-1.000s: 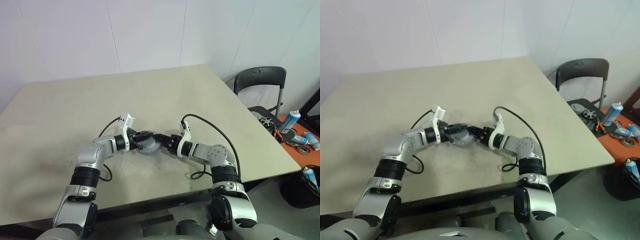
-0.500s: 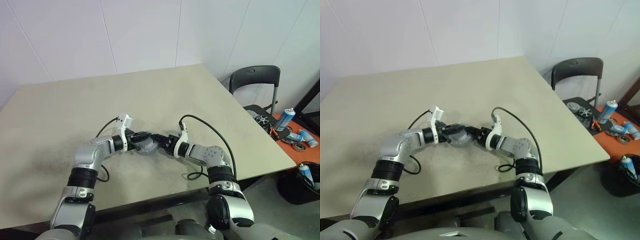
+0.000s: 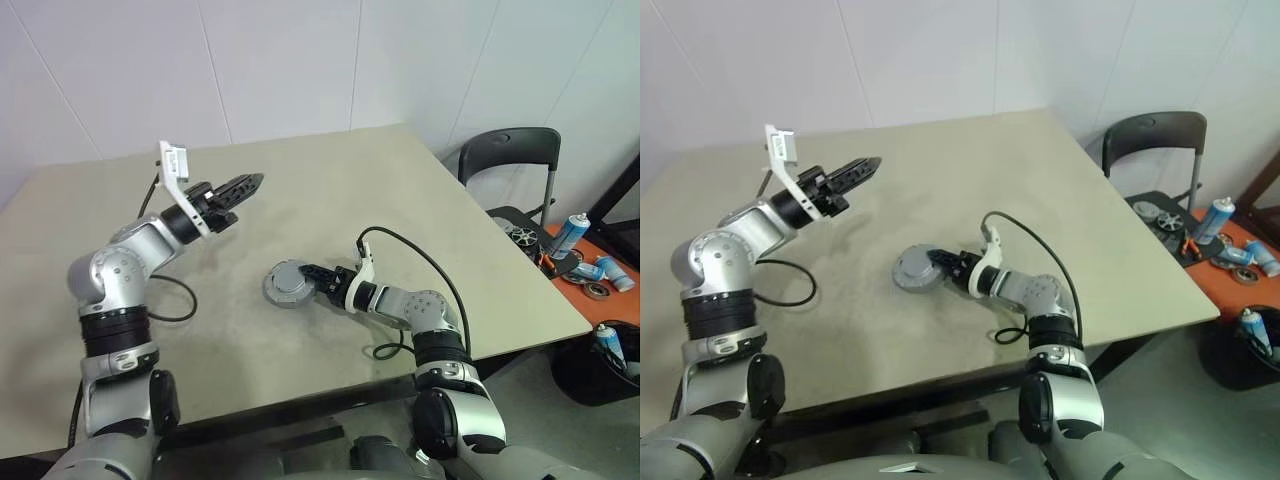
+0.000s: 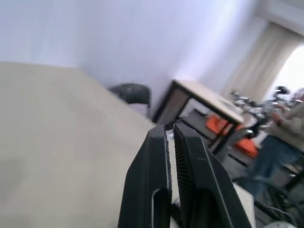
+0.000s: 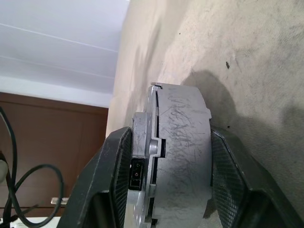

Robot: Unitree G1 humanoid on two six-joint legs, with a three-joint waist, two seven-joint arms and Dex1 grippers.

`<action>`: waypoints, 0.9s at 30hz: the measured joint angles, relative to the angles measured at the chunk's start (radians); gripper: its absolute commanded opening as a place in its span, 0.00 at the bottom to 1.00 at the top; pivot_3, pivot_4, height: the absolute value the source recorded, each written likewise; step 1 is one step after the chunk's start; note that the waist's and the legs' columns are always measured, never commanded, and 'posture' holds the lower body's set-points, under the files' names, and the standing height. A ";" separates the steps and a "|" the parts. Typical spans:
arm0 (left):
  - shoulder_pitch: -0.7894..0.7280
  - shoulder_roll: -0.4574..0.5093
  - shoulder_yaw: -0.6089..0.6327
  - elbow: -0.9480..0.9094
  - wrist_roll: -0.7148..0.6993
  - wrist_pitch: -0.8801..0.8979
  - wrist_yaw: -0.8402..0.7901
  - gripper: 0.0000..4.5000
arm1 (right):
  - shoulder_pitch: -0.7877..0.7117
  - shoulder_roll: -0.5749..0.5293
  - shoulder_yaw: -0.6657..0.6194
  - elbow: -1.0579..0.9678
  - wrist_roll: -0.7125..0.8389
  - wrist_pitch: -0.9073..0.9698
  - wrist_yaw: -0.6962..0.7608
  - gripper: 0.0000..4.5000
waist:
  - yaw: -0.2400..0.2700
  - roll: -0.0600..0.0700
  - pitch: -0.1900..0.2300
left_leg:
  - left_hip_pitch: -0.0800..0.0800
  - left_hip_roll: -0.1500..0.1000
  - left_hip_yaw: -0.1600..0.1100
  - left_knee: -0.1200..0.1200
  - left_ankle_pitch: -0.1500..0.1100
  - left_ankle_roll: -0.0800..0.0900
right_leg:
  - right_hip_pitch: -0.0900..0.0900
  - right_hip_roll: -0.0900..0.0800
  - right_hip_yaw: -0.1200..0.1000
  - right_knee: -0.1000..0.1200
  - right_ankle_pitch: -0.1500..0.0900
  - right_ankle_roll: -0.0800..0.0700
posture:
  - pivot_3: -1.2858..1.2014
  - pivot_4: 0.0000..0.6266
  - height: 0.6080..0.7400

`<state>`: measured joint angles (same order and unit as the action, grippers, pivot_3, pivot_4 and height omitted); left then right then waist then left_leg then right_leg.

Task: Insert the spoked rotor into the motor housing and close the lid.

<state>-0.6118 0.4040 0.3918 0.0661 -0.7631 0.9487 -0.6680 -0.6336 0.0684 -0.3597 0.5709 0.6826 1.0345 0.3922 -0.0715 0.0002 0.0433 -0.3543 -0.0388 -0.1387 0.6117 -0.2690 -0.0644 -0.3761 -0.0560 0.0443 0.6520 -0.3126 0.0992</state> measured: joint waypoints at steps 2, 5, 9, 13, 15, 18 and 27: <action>0.046 0.018 0.005 -0.010 -0.010 0.010 0.015 0.07 | 0.000 0.001 -0.001 0.001 0.005 0.001 -0.007 0.43 | -0.001 0.000 0.000 | 0.000 0.000 0.000 0.000 0.000 0.000 | 0.000 0.000 0.000 0.000 0.000 0.000 | 0.52 0.00 1.00; 0.099 0.030 0.035 -0.031 -0.032 0.030 0.048 0.07 | 0.001 0.005 -0.010 0.001 0.013 0.007 -0.015 0.43 | 0.001 0.000 0.000 | 0.000 0.000 0.000 0.000 0.000 0.000 | 0.000 0.000 0.000 0.000 0.000 -0.001 | 0.52 0.00 1.00; 0.134 0.024 0.073 -0.096 -0.106 0.068 0.102 0.07 | 0.001 0.011 -0.035 0.015 0.034 0.008 -0.034 0.43 | 0.001 0.000 0.000 | 0.000 0.000 0.000 0.000 0.000 0.000 | 0.000 0.000 0.001 0.000 0.000 -0.001 | 0.52 0.00 1.00; 0.158 -0.006 0.100 -0.134 -0.175 0.089 0.170 0.07 | -0.004 0.011 -0.061 0.022 0.065 0.028 -0.058 0.43 | 0.002 0.000 0.000 | -0.001 0.000 0.000 0.000 0.000 0.000 | 0.000 0.000 0.000 0.000 0.000 -0.001 | 0.52 0.00 1.00; 0.175 -0.014 0.102 -0.146 -0.194 0.090 0.193 0.07 | -0.008 0.012 -0.074 0.022 0.079 0.042 -0.068 0.43 | 0.002 0.000 0.000 | -0.002 0.000 0.000 0.000 0.000 0.000 | -0.002 0.000 0.001 0.000 0.000 -0.001 | 0.52 0.00 1.00; 0.215 -0.029 0.114 -0.164 -0.255 0.113 0.228 0.07 | -0.028 0.011 -0.088 0.019 0.109 0.070 -0.064 0.43 | 0.001 -0.001 0.001 | -0.006 0.000 0.001 0.000 0.000 0.000 | -0.006 -0.001 0.002 0.000 0.000 -0.001 | 0.52 0.00 1.00; 0.345 -0.090 0.207 -0.229 -0.534 0.125 0.404 0.07 | -0.076 0.043 -0.129 -0.041 0.207 0.080 -0.073 0.43 | 0.001 -0.002 0.000 | -0.020 -0.001 0.002 0.003 0.004 -0.006 | -0.020 -0.004 0.003 0.003 0.001 -0.001 | 0.52 0.00 1.00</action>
<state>-0.2668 0.3139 0.5987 -0.1628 -1.2974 1.0742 -0.2641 -0.7100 0.1110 -0.4892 0.5296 0.8899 1.1144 0.3188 -0.0705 -0.0017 0.0434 -0.3744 -0.0393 -0.1366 0.6147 -0.2651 -0.0709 -0.3963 -0.0597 0.0471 0.6553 -0.3113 0.0986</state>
